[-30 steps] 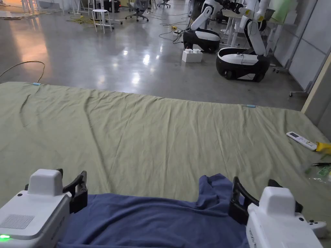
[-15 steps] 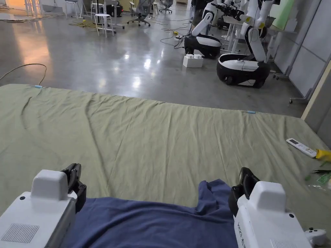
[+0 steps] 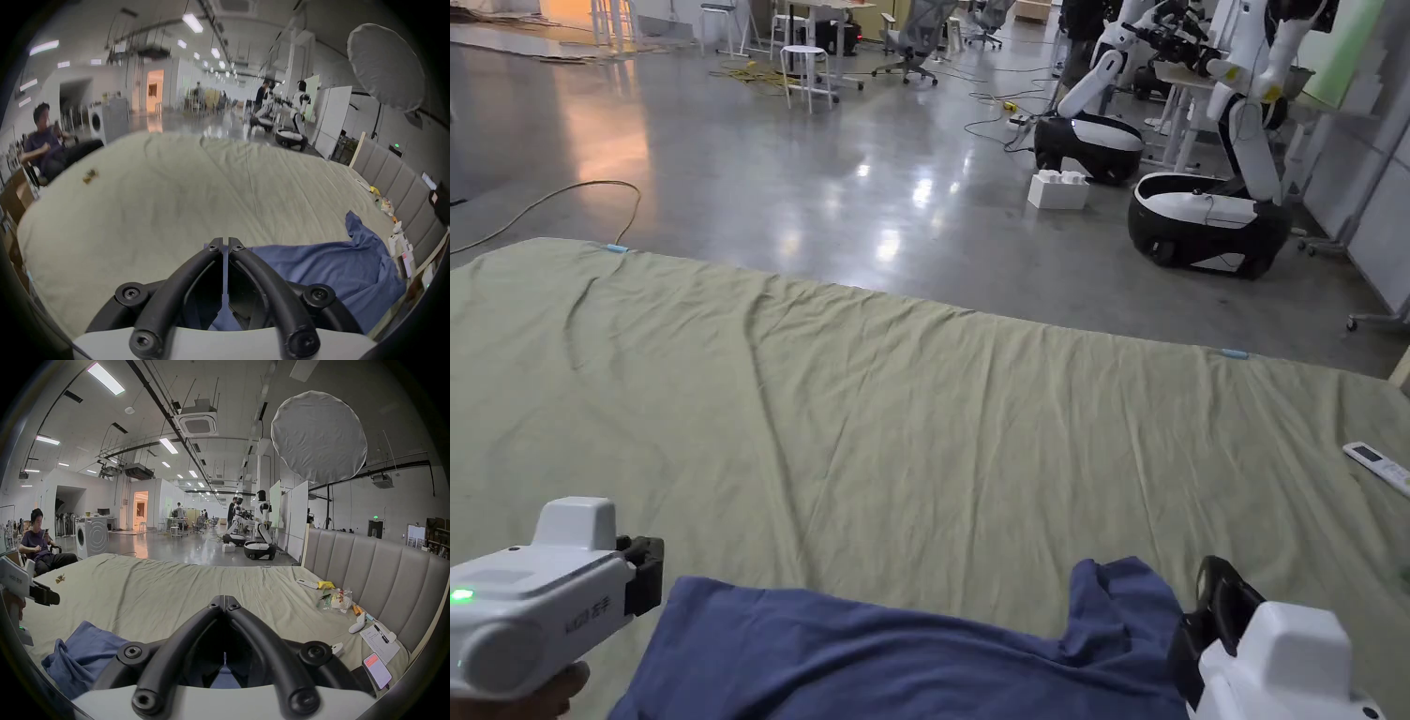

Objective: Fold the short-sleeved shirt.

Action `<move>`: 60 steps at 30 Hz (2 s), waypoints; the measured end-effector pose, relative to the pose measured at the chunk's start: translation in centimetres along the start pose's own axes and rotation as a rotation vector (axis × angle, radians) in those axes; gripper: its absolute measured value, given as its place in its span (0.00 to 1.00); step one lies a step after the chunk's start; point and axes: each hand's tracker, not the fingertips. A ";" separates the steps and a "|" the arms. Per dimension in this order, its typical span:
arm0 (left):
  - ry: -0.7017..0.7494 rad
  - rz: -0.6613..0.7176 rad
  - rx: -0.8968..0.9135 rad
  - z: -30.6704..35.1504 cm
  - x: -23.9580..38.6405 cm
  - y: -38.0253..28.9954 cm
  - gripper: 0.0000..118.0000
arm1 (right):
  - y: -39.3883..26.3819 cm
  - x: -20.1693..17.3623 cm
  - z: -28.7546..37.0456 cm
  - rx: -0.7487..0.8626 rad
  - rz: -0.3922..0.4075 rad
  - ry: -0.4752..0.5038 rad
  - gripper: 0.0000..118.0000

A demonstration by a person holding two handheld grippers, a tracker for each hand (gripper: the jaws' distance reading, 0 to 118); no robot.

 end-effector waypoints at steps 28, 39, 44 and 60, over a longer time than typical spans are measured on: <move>0.028 -0.236 -0.346 -15.5 2.0 -1.1 0.06 | -5.5 1.4 -6.1 -0.260 0.028 -0.028 0.01; -0.038 -0.149 -0.193 -9.9 0.7 -0.2 0.04 | -9.1 8.7 -16.1 -0.664 -0.060 -0.006 0.43; -0.015 -0.174 -0.121 -6.7 1.7 0.2 0.04 | -11.6 10.2 -21.1 -0.847 -0.015 0.047 0.61; -0.024 -0.080 -0.155 -4.7 2.4 0.0 0.04 | -13.7 8.6 -23.3 -0.894 0.024 0.121 0.03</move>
